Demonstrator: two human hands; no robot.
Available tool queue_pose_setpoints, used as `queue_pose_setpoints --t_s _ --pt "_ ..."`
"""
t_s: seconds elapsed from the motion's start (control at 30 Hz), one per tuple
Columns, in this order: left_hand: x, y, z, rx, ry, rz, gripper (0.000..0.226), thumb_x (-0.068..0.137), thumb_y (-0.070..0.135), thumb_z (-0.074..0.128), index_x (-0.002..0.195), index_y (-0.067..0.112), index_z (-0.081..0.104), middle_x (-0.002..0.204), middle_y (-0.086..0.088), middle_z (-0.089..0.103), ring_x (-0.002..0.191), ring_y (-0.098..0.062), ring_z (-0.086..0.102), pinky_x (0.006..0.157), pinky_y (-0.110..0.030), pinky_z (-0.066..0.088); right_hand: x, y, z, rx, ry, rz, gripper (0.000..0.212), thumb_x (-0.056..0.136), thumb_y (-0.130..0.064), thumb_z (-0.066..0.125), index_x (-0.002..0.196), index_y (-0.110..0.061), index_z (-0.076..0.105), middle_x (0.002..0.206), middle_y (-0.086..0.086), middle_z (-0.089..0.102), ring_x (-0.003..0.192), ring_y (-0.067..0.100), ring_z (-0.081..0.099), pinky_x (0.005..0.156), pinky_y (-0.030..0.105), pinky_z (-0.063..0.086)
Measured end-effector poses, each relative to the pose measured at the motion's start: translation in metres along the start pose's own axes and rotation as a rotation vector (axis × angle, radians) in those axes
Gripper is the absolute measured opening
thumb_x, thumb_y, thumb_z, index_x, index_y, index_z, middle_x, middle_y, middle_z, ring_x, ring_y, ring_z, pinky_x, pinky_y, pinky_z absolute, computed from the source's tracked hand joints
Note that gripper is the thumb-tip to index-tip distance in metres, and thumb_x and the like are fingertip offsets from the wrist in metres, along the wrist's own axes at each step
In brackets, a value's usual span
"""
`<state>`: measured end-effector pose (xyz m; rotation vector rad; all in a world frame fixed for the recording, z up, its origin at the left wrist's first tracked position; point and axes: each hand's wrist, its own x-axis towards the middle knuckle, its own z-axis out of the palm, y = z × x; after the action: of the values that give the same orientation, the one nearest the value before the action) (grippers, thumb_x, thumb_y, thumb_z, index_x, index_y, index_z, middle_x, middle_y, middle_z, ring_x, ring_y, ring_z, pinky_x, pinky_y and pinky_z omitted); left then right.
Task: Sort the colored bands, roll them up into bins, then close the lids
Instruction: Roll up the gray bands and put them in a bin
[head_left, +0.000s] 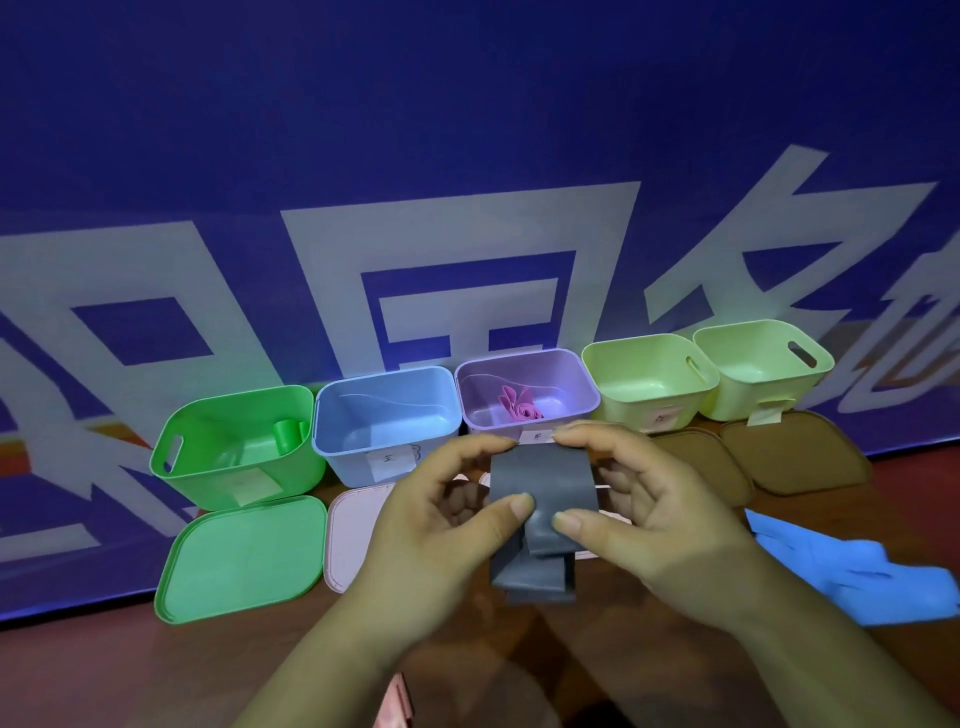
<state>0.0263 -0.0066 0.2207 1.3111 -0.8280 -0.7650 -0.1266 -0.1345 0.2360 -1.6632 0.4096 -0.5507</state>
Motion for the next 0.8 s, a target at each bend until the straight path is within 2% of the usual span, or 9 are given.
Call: queue_pose_setpoints --t_s 0.1,0.2,0.3,0.37,0.43,0.53,0.67,0.8 --pt "-0.002 0.0 -0.007 -0.012 -0.01 -0.017 0.038 0.075 0.016 0.074 0.113 0.022 0.068 0.093 -0.003 0.072 0.083 -0.019 0.067 0.074 -0.029 0.056 -0.002 -0.003 0.009 -0.05 0.036 -0.017 0.044 0.071 -0.03 0.078 0.112 -0.038 0.066 0.121 -0.002 0.063 0.11 0.022 0.065 0.089 0.036 0.056" --pt "-0.004 0.002 -0.013 0.0 -0.049 -0.018 0.038 0.077 0.02 0.075 0.113 0.028 0.07 0.101 -0.006 0.071 0.088 -0.022 0.067 0.079 -0.032 0.056 -0.004 -0.002 0.017 -0.015 0.073 0.008 0.041 0.07 -0.025 0.078 0.108 -0.034 0.068 0.113 0.005 0.068 0.105 0.024 0.067 0.09 0.044 0.056" --pt "-0.005 0.004 -0.019 0.015 -0.121 -0.017 0.043 0.078 0.021 0.074 0.118 0.036 0.067 0.108 -0.002 0.07 0.092 -0.027 0.067 0.084 -0.033 0.058 -0.004 -0.002 0.024 0.062 0.134 0.047 0.037 0.071 -0.011 0.075 0.102 -0.031 0.07 0.108 0.009 0.071 0.099 0.026 0.069 0.083 0.038 0.058" --pt "-0.007 0.004 -0.023 0.093 -0.161 0.005 0.051 0.079 0.029 0.076 0.125 0.043 0.062 0.119 0.003 0.067 0.102 -0.027 0.066 0.091 -0.041 0.058 -0.004 -0.002 0.028 0.095 0.17 0.069 0.035 0.07 -0.008 0.073 0.098 -0.029 0.07 0.105 0.007 0.072 0.093 0.021 0.07 0.077 0.032 0.058" --pt "-0.008 0.004 -0.028 0.142 -0.202 0.029 0.055 0.079 0.037 0.075 0.13 0.047 0.057 0.129 0.006 0.062 0.11 -0.024 0.065 0.095 -0.044 0.055 -0.005 -0.003 0.032 0.117 0.184 0.099 0.034 0.07 -0.008 0.072 0.097 -0.028 0.071 0.101 0.002 0.072 0.087 0.017 0.07 0.074 0.029 0.057" --pt "-0.009 0.005 -0.034 0.137 -0.238 0.079 0.052 0.08 0.032 0.074 0.128 0.046 0.059 0.131 0.01 0.059 0.116 -0.018 0.063 0.095 -0.035 0.054 -0.006 -0.001 0.039 0.114 0.218 0.151 0.032 0.068 -0.013 0.073 0.095 -0.03 0.072 0.099 -0.001 0.072 0.082 0.017 0.068 0.074 0.032 0.057" --pt "-0.01 0.007 -0.038 0.155 -0.214 0.179 0.038 0.082 0.022 0.073 0.115 0.042 0.07 0.127 0.02 0.059 0.124 -0.003 0.055 0.091 -0.011 0.046 -0.007 -0.003 0.048 0.122 0.257 0.225 0.027 0.068 -0.021 0.072 0.093 -0.031 0.072 0.094 -0.004 0.074 0.077 0.013 0.068 0.06 0.023 0.051" --pt "-0.013 0.005 -0.043 0.119 -0.229 0.202 0.027 0.081 0.033 0.069 0.107 0.034 0.076 0.13 0.016 0.061 0.129 -0.006 0.053 0.097 -0.013 0.042 -0.006 -0.006 0.055 0.184 0.296 0.274 0.026 0.07 -0.024 0.068 0.095 -0.023 0.071 0.091 0.002 0.073 0.078 0.021 0.064 0.063 0.035 0.048"
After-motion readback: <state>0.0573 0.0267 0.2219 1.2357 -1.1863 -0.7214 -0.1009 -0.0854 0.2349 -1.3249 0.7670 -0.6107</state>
